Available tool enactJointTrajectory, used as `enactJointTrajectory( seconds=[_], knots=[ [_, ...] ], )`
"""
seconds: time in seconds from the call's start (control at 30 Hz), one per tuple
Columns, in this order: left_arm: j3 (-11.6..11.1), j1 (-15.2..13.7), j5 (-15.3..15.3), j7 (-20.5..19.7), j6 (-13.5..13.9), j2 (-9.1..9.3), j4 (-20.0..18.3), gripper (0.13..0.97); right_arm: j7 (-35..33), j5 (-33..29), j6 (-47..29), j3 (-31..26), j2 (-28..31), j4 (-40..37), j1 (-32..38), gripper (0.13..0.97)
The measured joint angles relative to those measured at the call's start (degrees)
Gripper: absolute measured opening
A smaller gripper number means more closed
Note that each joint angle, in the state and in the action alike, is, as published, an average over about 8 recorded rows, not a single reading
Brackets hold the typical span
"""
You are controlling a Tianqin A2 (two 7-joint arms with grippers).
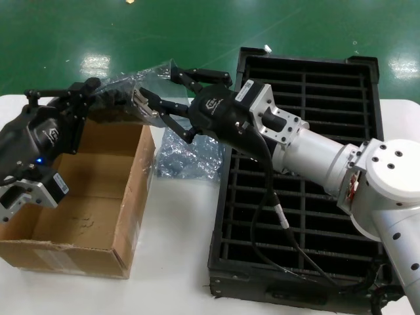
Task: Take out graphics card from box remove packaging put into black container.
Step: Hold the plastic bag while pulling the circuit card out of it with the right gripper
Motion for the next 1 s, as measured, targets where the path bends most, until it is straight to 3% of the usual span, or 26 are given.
enactJointTrajectory(
  seconds=[0.2,0.5,0.8,1.0],
  knots=[
    [0.0,-0.2,-0.1,-0.1,-0.1,0.02,-0.1,0.14,0.0,-0.2,0.0,-0.3,0.0,0.1,0.0,0.315],
    [0.2,-0.8,0.2,-0.6,-0.7,0.13,-0.5,0.14,0.0,-1.3,-0.5,-1.4,0.5,1.1,-0.2,0.248],
    [0.4,-0.7,0.1,-1.8,-0.8,-0.08,-1.8,0.14,0.7,-2.4,-0.4,-2.5,0.8,2.4,-0.5,0.274],
    [0.2,0.2,0.0,-2.6,-0.5,-0.4,-3.3,0.14,0.7,-2.4,-0.4,-2.5,0.7,2.2,-0.5,0.345]
  ],
)
